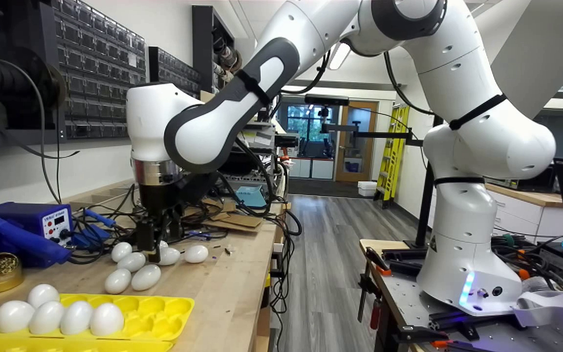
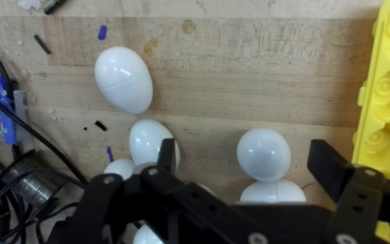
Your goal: Remove the egg from the carton box
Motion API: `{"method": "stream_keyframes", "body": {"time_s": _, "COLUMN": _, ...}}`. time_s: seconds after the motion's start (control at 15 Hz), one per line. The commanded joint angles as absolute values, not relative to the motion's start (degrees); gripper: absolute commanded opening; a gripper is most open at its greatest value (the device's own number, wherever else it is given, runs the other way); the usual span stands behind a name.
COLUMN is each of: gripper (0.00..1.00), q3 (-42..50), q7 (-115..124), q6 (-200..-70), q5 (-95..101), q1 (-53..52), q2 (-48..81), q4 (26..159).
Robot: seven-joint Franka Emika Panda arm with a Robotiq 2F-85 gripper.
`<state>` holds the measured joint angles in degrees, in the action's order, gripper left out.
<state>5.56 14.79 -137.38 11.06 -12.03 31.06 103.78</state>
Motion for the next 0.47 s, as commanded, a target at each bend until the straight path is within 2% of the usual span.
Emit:
{"method": "stream_keyframes", "body": {"time_s": 0.0, "gripper": 1.0, "q3": 5.1, "q7": 16.2, "q6": -138.5, "q5": 12.4, "q1": -11.8, "q2": 26.5, "q4": 106.8}}
{"method": "stream_keyframes", "body": {"time_s": 0.4, "gripper": 1.0, "q3": 4.0, "q7": 15.1, "q6": -137.4, "q5": 11.7, "q1": -11.2, "q2": 27.0, "q4": 104.4}}
